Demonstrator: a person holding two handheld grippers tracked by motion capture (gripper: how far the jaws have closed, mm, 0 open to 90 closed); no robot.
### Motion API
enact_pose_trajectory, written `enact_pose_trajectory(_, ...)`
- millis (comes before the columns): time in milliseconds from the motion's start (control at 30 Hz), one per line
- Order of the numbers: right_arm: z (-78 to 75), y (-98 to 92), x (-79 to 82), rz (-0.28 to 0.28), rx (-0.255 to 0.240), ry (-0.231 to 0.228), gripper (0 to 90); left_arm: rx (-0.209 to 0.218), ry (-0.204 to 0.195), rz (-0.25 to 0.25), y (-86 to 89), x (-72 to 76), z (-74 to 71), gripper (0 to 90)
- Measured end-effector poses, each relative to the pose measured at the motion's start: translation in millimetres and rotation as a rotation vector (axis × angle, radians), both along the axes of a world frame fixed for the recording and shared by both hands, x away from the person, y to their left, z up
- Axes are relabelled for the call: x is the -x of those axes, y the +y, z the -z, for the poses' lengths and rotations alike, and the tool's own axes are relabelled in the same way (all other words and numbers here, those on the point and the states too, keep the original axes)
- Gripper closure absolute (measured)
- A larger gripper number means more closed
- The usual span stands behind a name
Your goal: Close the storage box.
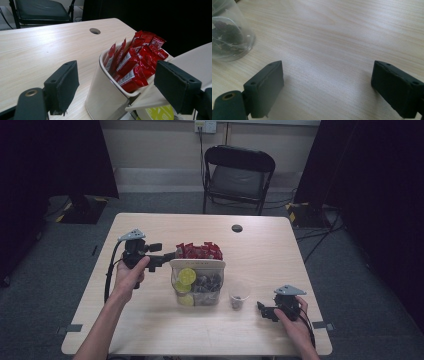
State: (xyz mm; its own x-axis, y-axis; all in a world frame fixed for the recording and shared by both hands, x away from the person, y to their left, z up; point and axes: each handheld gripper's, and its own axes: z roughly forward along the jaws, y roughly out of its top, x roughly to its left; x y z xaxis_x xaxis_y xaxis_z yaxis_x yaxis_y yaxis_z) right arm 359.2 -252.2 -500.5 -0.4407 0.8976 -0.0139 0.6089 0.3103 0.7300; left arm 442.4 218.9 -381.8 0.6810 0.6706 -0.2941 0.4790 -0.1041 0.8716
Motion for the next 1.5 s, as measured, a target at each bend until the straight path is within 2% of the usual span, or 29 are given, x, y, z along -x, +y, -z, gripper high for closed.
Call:
enact_pose_trajectory(67, 0.0, -0.2, 0.0, -0.002, 0.000, 0.001, 10.6, -0.013, 0.006, 0.004, -1.2, -0.3, 1.1, 19.5)
enact_pose_trajectory(233, 0.0, -0.2, -0.2, -0.003, -0.002, 0.002, 10.5, -0.002, 0.016, 0.024, -3.7, -0.1, 1.8, 19.5)
enact_pose_trajectory(333, 0.0, -0.3, -0.4, -0.005, -0.001, 0.001, 10.5, -0.015, 0.011, 0.021, -5.7, 1.6, 0.0, 19.6)
enact_pose_trajectory(433, -0.1, -0.2, -0.3, -0.004, -0.002, 0.002, 10.5, -0.010, 0.009, 0.027, -6.4, 2.1, -0.9, 19.5)
enact_pose_trajectory(667, -0.1, -1.0, -0.7, -0.012, -0.002, 0.003, 10.5, -0.020, 0.022, 0.030, -10.0, 2.7, 0.7, 19.3)
enact_pose_trajectory(867, 0.0, -1.2, -1.2, -0.016, -0.001, 0.004, 10.2, -0.044, 0.011, 0.034, -10.1, 9.1, -1.7, 19.3)
enact_pose_trajectory(967, -0.1, -0.8, -0.8, -0.011, -0.002, 0.004, 10.2, -0.036, 0.000, 0.033, -8.8, 12.9, -4.3, 19.3)
enact_pose_trajectory(1133, -0.2, -0.5, -1.0, -0.009, 0.000, 0.005, 10.0, -0.052, 0.018, 0.042, -8.3, 16.7, 1.4, 19.3)
enact_pose_trajectory(1200, -0.1, -0.4, -0.9, -0.008, -0.001, 0.005, 9.8, -0.046, 0.026, 0.040, -9.1, 16.0, 2.3, 18.7)
enact_pose_trajectory(1500, 0.0, -0.5, -1.3, -0.010, -0.002, 0.005, 9.6, -0.071, 0.033, 0.045, -13.6, 16.1, 6.5, 18.5)
